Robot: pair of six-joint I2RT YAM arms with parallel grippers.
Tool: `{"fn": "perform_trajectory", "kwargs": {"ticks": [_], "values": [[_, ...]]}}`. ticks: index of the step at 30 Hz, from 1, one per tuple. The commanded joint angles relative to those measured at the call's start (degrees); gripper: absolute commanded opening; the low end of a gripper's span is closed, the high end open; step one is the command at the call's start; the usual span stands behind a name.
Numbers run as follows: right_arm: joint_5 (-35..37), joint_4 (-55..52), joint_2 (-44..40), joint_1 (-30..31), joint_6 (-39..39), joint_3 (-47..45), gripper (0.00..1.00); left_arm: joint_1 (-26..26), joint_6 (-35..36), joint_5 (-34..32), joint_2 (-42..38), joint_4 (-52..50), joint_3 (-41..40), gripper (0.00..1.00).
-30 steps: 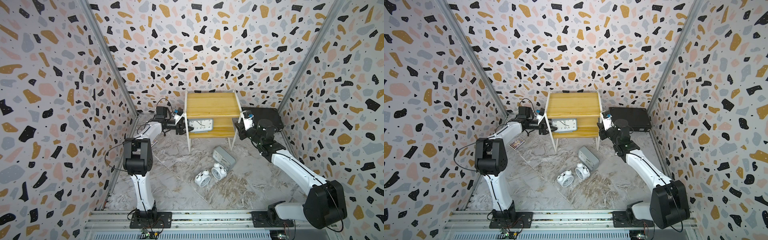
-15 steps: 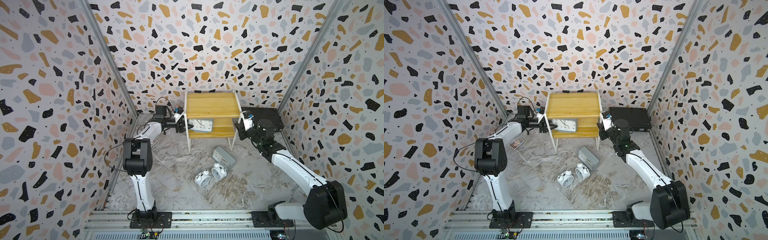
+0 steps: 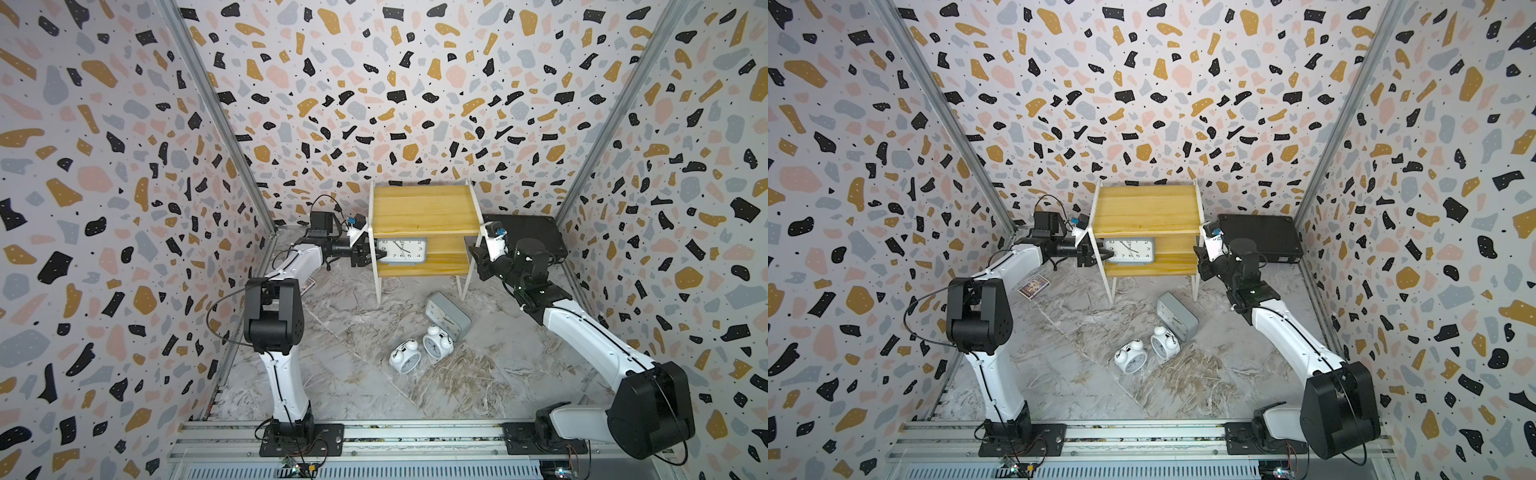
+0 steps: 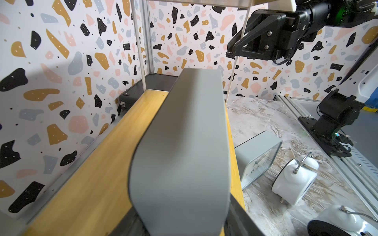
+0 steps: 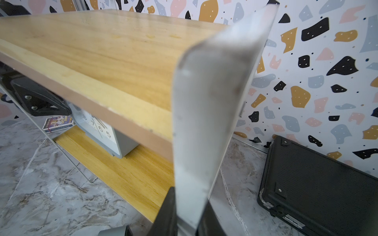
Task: Place the alarm clocks on the shelf by style
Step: Place the alarm on the shelf.
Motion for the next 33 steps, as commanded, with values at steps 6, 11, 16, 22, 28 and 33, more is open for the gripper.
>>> {"fn": "perform_trajectory", "kwargs": {"ticks": [6, 11, 16, 22, 28, 33], "values": [[0.1, -0.1, -2.3, 0.0, -0.7, 1.7, 0.20, 0.0, 3.3, -0.4, -3.0, -3.2, 1.0, 0.59], [0.4, -0.2, -2.6, 0.0, -0.8, 1.6, 0.22, 0.1, 2.5, -4.6, -4.4, -2.1, 0.1, 0.65], [0.9, -0.6, -3.3, 0.0, -1.0, 1.4, 0.29, 1.0, -0.6, -8.3, -7.0, 1.8, -3.0, 0.70], [2.6, -1.4, -5.1, 0.0, -1.4, 0.0, 0.51, 2.2, -5.1, -14.4, -11.4, 7.5, -7.8, 0.72], [3.8, -4.2, -7.4, 0.0, -1.7, -1.1, 0.68, 2.9, -10.9, -23.5, -15.6, 11.2, -12.8, 0.73], [4.4, -7.2, -11.1, 0.0, -1.0, -3.8, 0.73, 2.9, -22.7, -35.1, -22.0, 21.5, -21.3, 0.73]]}}
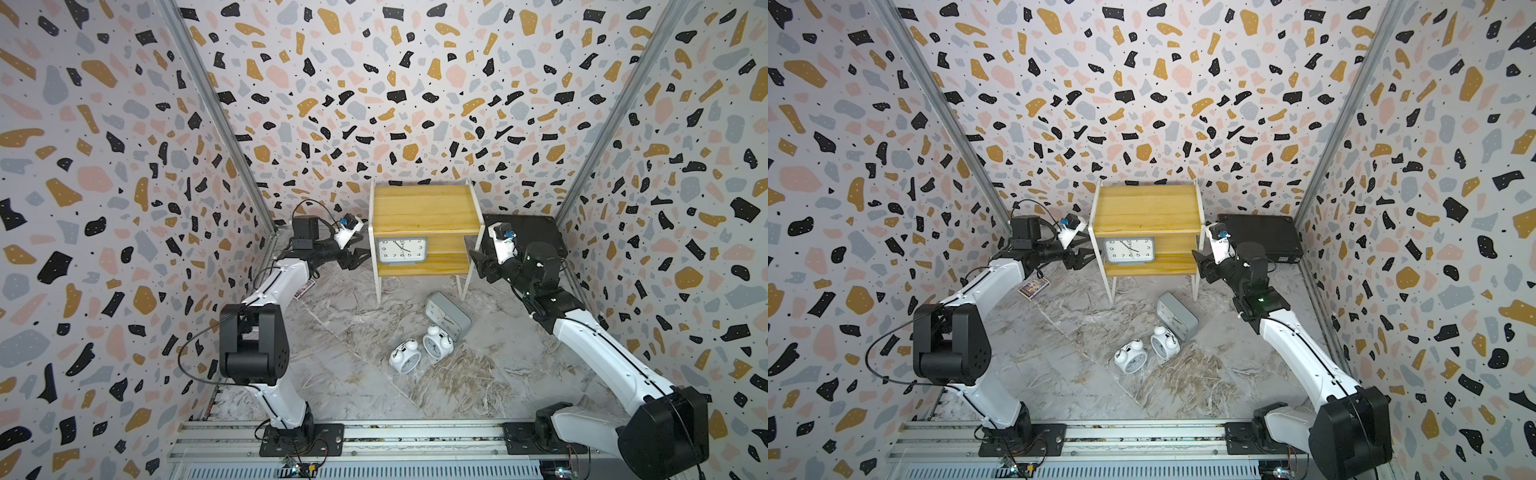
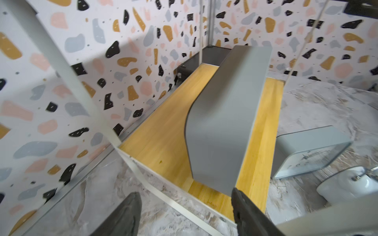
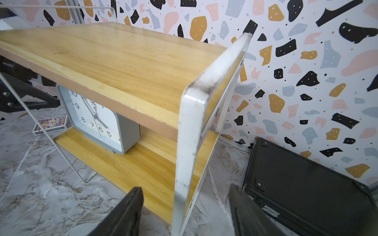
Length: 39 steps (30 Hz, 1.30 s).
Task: Place the alarm clocks on the shelf by style
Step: Place the alarm on the shelf, then pick up the alarm from the center of the board.
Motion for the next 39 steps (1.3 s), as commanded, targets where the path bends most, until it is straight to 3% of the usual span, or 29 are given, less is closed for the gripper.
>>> {"fn": "perform_trajectory", "kwargs": {"ticks": [1, 6, 11, 20, 24, 30, 39], "values": [[0.5, -3.5, -4.0, 0.0, 0.7, -2.1, 0.74, 0.3, -10.6, -10.8, -5.4, 10.8, -5.4, 0.73], [-1.2, -6.2, -8.8, 0.0, 3.4, -6.7, 0.75, 0.2, -22.0, -21.1, -12.9, 13.1, -11.3, 0.73], [-3.8, -8.4, -12.0, 0.0, 5.6, -11.3, 0.75, 0.2, -28.3, -22.3, -20.0, 7.4, -14.8, 0.73], [-6.5, -7.7, -17.5, 0.2, 12.0, -21.1, 0.75, 0.2, -30.7, -15.9, -31.9, -6.5, -18.6, 0.74], [-7.2, -9.2, -18.9, 0.5, 12.2, -24.0, 0.76, 0.2, -29.7, -7.9, -35.6, -11.6, -19.2, 0.74], [-8.7, -10.1, -18.4, 1.6, 11.8, -25.6, 0.78, -1.0, -29.9, -6.8, -39.5, -4.7, -25.1, 0.73], [-7.2, -12.7, -13.3, 6.2, 9.5, -24.5, 0.81, -1.0, -29.6, -4.8, -38.8, -4.5, -26.2, 0.73]]}}
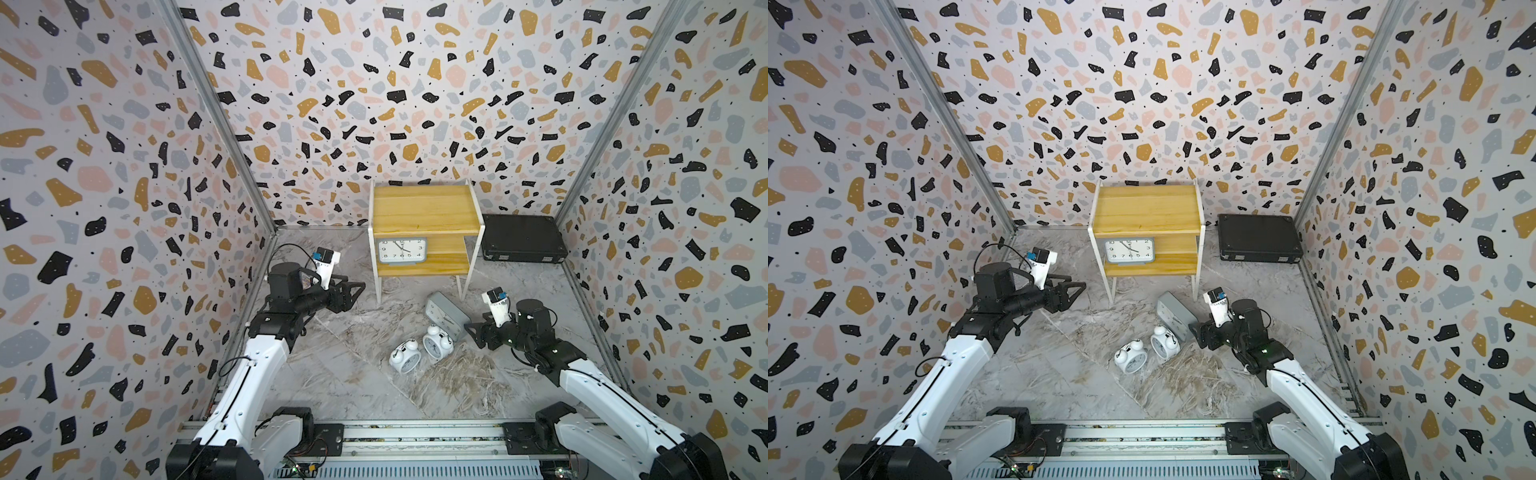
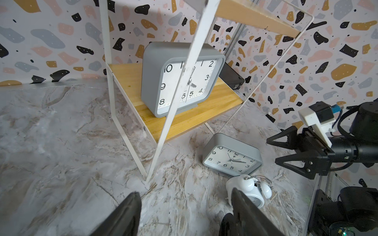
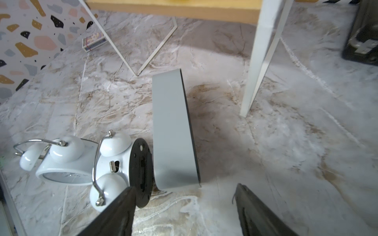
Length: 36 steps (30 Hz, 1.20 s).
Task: Place the alarm clocks on the shelf by style
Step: Pick up the alarm from the center of the board.
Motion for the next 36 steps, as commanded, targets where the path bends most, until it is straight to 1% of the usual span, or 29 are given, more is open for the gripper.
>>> {"fn": "perform_trajectory", "kwargs": {"ticks": [1, 7, 13, 17, 22, 24, 26, 29, 32, 34, 36], "values": [[1.3, -1.2, 1.4, 1.6, -1.3, 1.3, 0.81, -0.1, -0.4, 1.7, -0.6, 3.5, -0.3, 0.73], [2.3, 0.4, 4.8, 3.0, -1.3, 1.4, 0.80, -0.1, -0.6, 1.6, -0.7, 3.5, -0.4, 0.73], [3.9, 3.9, 7.4, 3.4, -1.3, 1.6, 0.72, -0.1, -0.4, 1.5, -0.8, 3.1, -0.4, 0.73], [4.2, 6.0, 9.0, 3.6, -1.5, 1.7, 0.72, -0.1, -0.1, 1.6, -0.8, 3.0, -0.4, 0.72], [4.0, 7.6, 11.6, 3.8, -1.6, 2.6, 0.75, -0.1, 0.0, 1.8, -0.6, 2.9, -0.4, 0.73], [3.5, 8.3, 12.5, 3.9, -1.7, 2.9, 0.73, -0.1, 0.2, 1.9, -0.6, 2.9, -0.4, 0.72], [3.3, 8.2, 13.2, 4.0, -1.8, 3.2, 0.68, -0.1, 0.3, 2.0, -0.6, 2.8, -0.3, 0.72], [3.2, 7.4, 12.9, 4.0, -2.2, 3.6, 0.52, -0.1, 0.4, 2.4, -0.4, 2.8, -0.3, 0.71], [3.5, 5.7, 10.5, 4.0, -2.7, 4.0, 0.40, -0.1, 0.6, 3.0, -0.3, 2.9, -0.2, 0.70], [3.7, 4.0, 8.2, 4.1, -3.3, 4.6, 0.34, -0.1, 1.0, 3.8, -0.3, 2.8, -0.2, 0.70], [4.0, 1.9, 5.8, 4.0, -4.1, 5.5, 0.31, -0.2, 1.5, 4.8, -0.3, 2.8, -0.1, 0.70]]}}
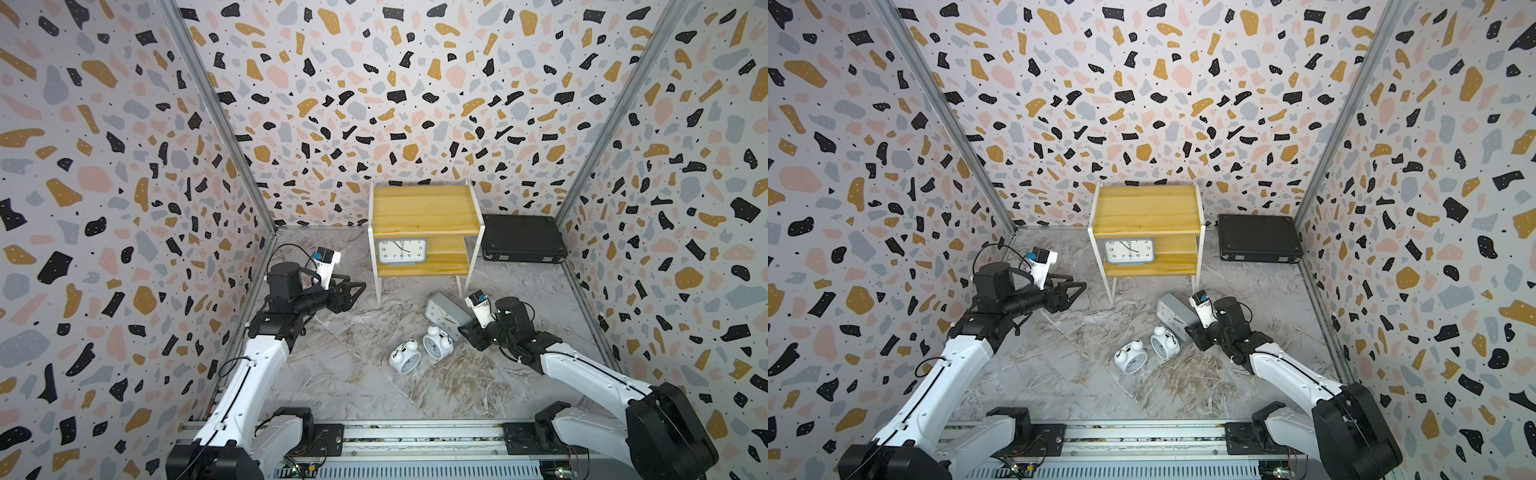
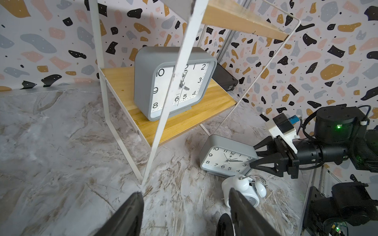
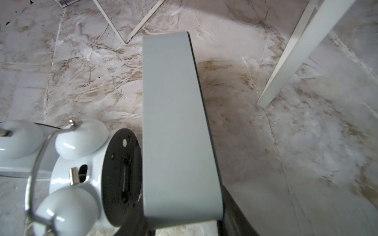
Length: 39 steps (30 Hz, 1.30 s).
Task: Place the alarm clocks on the shelf by style
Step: Pick up the alarm from the center of the board.
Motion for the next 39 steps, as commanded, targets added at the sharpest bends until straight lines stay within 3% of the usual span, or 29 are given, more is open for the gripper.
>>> {"fn": "perform_trajectory", "kwargs": {"ticks": [1, 9, 19, 29, 39], "values": [[-0.1, -2.8, -5.6, 0.3, -1.8, 4.7, 0.29, -0.3, 1.7, 2.9, -0.3, 1.7, 0.1, 0.69], [-4.4, -12.5, -11.2, 0.3, -5.6, 11.1, 0.25, -4.6, 8.5, 6.4, -0.3, -4.4, 4.0, 0.69], [-14.6, -19.1, -8.4, 0.3, -11.2, 21.9, 0.23, -11.9, 25.7, 11.0, 1.6, -17.6, 14.4, 0.77], [-27.1, -24.3, -2.5, 0.2, -15.6, 30.9, 0.23, -17.4, 46.7, 11.4, 13.0, -38.3, 32.5, 0.82], [-31.9, -29.8, 0.3, 0.3, -19.7, 35.7, 0.23, -20.8, 59.9, 10.6, 24.6, -54.3, 47.4, 0.88]]}}
